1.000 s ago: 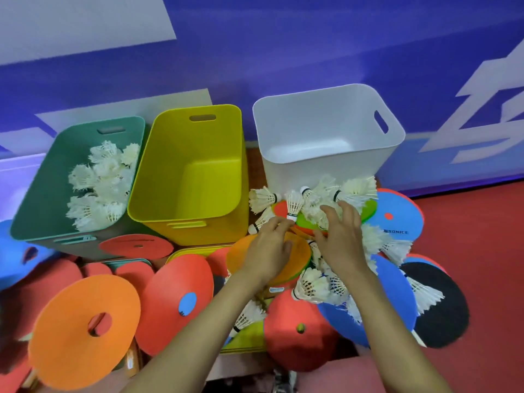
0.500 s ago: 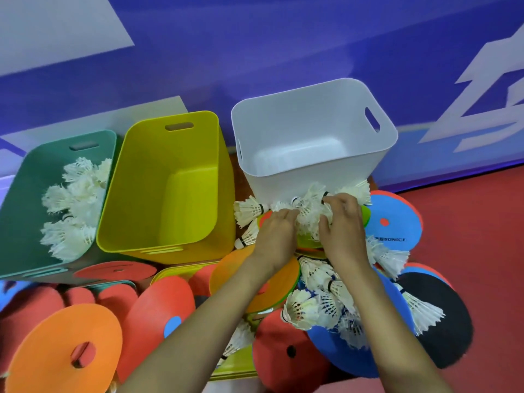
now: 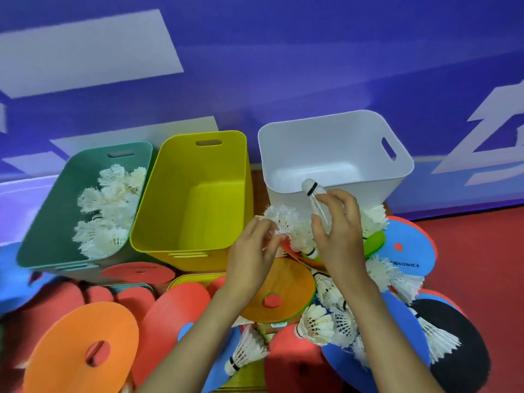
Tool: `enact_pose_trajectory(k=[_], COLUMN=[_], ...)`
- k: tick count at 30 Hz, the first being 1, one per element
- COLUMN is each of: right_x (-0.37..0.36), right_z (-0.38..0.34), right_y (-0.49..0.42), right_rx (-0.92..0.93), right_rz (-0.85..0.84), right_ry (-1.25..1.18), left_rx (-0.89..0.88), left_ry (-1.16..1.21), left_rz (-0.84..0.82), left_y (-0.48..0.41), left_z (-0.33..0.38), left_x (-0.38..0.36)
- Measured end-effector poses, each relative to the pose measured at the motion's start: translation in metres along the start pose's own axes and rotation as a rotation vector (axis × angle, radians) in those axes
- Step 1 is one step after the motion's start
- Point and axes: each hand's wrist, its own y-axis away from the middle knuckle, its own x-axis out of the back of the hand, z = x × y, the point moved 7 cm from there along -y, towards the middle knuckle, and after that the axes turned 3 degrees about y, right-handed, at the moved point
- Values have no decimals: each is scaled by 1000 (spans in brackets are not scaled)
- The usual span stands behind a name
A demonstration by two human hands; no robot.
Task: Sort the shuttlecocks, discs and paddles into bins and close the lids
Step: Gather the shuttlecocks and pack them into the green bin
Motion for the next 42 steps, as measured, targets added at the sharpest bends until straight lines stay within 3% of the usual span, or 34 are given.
enact_pose_trajectory(k=[8,14,18,24,29,37,42], right_x=[-40,-101,-158,-264,-334,-402,-433], right_z=[-85,-159,-207,-257,-276,-272,-254], right_y=[-2,0,3,-9,-39,-90,-94], right_rx=[175,253,209,156,172,61,-18], right_rz=[-129,-168,-270,-441,-479,-559,-674], right_ry=[-185,-253,-284,-135,42,192,301], left_rx=[75,195,273,472,456,289,301], left_ry=[150,93,-19,-357,-449,-276,-427], left_rz=[284,433,465,222,18,127,-51], left_y=[12,23,28,19,-18,-89,-135], left_z=[-27,-96,-155,-254,-299,-328,-358], left_x=[96,190,250,306,306,312,281])
